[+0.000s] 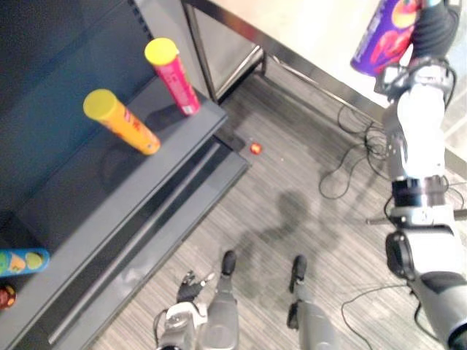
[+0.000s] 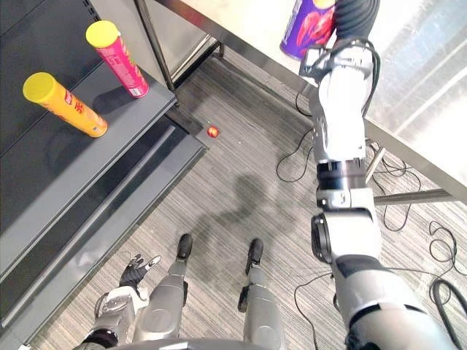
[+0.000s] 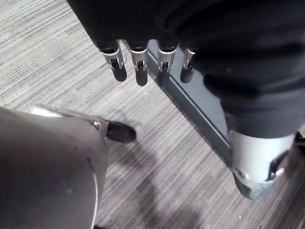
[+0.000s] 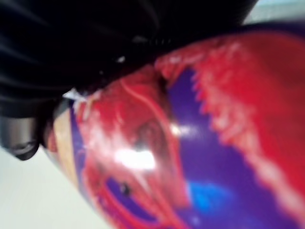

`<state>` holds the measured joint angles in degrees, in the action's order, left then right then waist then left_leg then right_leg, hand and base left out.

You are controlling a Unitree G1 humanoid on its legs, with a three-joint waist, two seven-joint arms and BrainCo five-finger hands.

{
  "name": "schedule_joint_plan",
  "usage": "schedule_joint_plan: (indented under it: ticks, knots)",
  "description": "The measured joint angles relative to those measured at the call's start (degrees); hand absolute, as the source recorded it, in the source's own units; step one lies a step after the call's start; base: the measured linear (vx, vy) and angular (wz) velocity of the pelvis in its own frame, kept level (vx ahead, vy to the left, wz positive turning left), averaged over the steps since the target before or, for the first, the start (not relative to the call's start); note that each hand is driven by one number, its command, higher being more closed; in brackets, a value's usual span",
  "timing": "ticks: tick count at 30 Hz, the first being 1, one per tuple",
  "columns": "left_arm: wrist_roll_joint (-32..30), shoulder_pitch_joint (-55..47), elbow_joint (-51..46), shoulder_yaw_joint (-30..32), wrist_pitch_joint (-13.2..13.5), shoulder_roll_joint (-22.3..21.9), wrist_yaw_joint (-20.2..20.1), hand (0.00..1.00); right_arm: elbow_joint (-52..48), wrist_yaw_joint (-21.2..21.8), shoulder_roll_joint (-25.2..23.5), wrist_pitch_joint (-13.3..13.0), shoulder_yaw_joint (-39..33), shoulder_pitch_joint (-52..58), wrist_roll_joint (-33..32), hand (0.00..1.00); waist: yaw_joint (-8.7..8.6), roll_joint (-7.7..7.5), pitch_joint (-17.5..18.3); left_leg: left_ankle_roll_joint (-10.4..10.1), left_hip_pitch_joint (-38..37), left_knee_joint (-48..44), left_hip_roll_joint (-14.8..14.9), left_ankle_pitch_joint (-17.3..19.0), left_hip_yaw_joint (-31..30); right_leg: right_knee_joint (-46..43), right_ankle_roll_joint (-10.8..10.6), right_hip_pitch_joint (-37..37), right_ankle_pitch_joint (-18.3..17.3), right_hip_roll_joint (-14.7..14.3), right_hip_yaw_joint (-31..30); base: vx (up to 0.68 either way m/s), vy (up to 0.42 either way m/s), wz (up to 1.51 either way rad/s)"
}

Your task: Put the gum and the chips on the shelf.

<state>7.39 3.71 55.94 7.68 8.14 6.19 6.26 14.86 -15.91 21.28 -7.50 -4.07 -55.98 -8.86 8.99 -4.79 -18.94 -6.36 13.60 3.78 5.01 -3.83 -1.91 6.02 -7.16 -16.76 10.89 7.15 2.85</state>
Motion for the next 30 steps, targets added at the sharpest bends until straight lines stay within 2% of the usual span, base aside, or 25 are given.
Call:
schedule_joint_plan:
  ticks: [1, 6, 8, 10, 17, 20, 25, 30]
  knots:
    - [-0.80, -0.76, -0.11, 0.75, 0.04, 0.02, -0.13, 0.00, -3.18, 0.90, -0.80, -0.55, 0.97, 2.74, 0.05, 1.00, -1.04, -0.14, 0.09, 0.00, -0.17, 0.00, 0.00, 0.06, 0.09, 0.00, 0.00, 0.12, -0.01, 0.00, -0.08, -0.01, -0.010, -0.13]
    - [-2.08, -1.51, -0.04, 2.18, -0.01, 0.25, -0.44, 0.00, -12.47, 5.03, -4.74, -1.55, 2.98, 14.70, 0.00, 1.00, -1.83, -1.20, 1.11, -0.12, -1.67, -0.03, 0.16, 0.69, 1.29, 0.01, 0.33, 0.95, -0.34, -0.23, -0.92, 0.00, -0.012, -0.11]
    - [-3.09, -2.52, 0.04, 3.30, -0.05, 0.32, -0.62, 0.00, -16.65, 7.47, -6.80, -2.01, 4.97, 21.40, -0.03, 1.00, -2.55, -2.19, 3.04, -0.19, -1.83, -0.04, 0.24, 0.97, 1.35, 0.01, 0.49, 1.06, -0.54, -0.30, -0.94, 0.00, 0.000, 0.00]
    - [-3.87, -3.02, 0.01, 3.51, -0.04, 0.33, -1.13, 0.00, -18.69, 9.24, -7.18, -2.79, 5.82, 25.27, -0.02, 1.00, -2.55, -2.51, 4.20, -0.19, -2.22, -0.07, 0.20, 1.16, 1.36, 0.01, 0.49, 1.44, -0.57, -0.27, -0.95, 0.00, 0.000, 0.00]
    - [-5.91, -5.26, 0.15, 4.51, -0.04, 0.21, -1.69, 0.00, -26.50, 13.06, -8.58, -3.98, 7.24, 36.34, -0.04, 1.00, -2.74, -2.64, 8.12, -0.50, -4.23, -1.11, -0.01, 2.75, 1.32, 0.02, 0.42, 3.97, -1.53, 0.01, -0.84, 0.00, 0.000, 0.00]
    - [-6.39, -6.80, 0.77, 5.59, -0.05, 0.27, -1.67, 0.00, -29.42, 14.83, -8.95, -5.25, 8.45, 42.09, -0.19, 1.00, -3.90, -2.62, 10.92, -0.54, -4.76, -1.13, -0.14, 3.09, 1.21, 0.01, 0.16, 4.58, -2.09, 0.22, -0.50, 0.00, 0.000, 0.00]
    - [-6.45, -7.79, 1.17, 6.56, -0.05, 0.26, -1.69, 0.00, -32.70, 17.59, -9.73, -5.55, 9.16, 48.13, -0.38, 1.00, -4.20, -2.54, 12.34, -0.67, -5.24, -1.86, -0.09, 3.62, 1.20, 0.00, 0.29, 5.34, -2.62, 0.17, -0.46, 0.00, 0.000, 0.00]
    - [-6.45, -9.07, 2.62, 9.32, -0.11, 0.37, -1.85, 0.00, -33.46, 18.16, -11.06, -5.61, 9.14, 53.24, -1.32, 1.00, -4.30, -2.47, 13.56, -0.66, -7.04, -1.98, -0.13, 4.20, 1.30, -0.11, 0.54, 7.06, -3.31, 0.24, -0.48, 0.00, 0.000, 0.00]
